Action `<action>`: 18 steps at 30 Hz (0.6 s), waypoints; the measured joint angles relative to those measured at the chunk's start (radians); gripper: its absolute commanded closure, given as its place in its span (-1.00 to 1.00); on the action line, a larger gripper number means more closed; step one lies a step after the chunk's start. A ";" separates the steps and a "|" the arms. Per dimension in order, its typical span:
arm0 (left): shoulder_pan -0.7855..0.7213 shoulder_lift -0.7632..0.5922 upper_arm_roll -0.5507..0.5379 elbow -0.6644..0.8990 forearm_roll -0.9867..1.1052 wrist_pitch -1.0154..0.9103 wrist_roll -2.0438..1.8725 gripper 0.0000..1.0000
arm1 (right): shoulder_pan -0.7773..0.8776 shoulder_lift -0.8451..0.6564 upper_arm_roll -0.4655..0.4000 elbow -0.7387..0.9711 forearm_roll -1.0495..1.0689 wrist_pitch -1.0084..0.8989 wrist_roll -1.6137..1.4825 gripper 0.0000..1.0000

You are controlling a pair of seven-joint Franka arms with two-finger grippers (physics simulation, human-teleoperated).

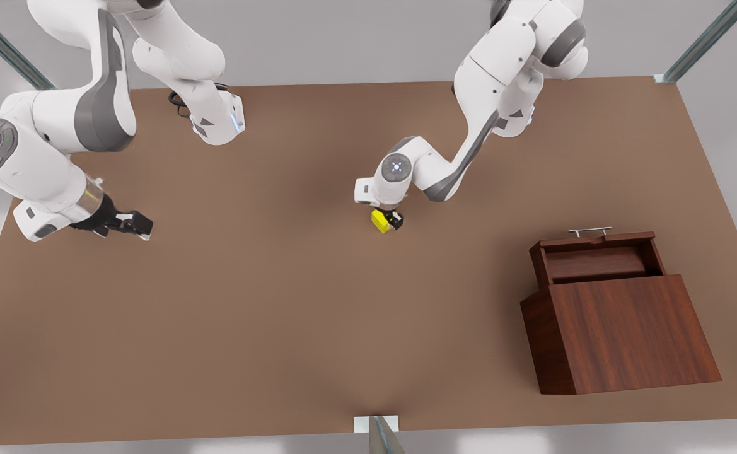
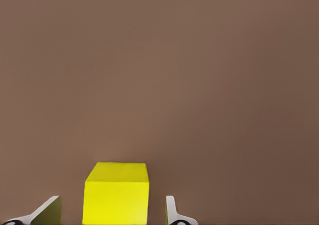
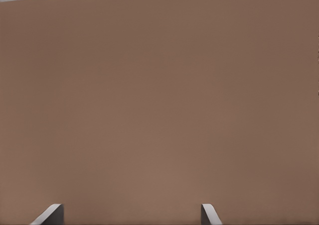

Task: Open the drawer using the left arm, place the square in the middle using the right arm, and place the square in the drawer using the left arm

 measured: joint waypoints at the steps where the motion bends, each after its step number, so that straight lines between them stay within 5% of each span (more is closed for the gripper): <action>1: 0.000 0.007 0.001 -0.006 0.001 0.013 0.000 -1.00 | 0.018 -0.001 0.000 -0.001 0.000 -0.001 0.005 -1.00; 17: -0.008 0.118 0.004 -0.007 0.008 0.107 0.000 -0.99 | 0.020 0.001 0.005 -0.003 0.002 -0.006 0.001 -1.00; 18: -0.009 0.118 0.004 -0.007 0.010 0.107 -0.003 -0.56 | 0.019 0.001 0.005 -0.002 0.003 -0.006 0.001 -1.00</action>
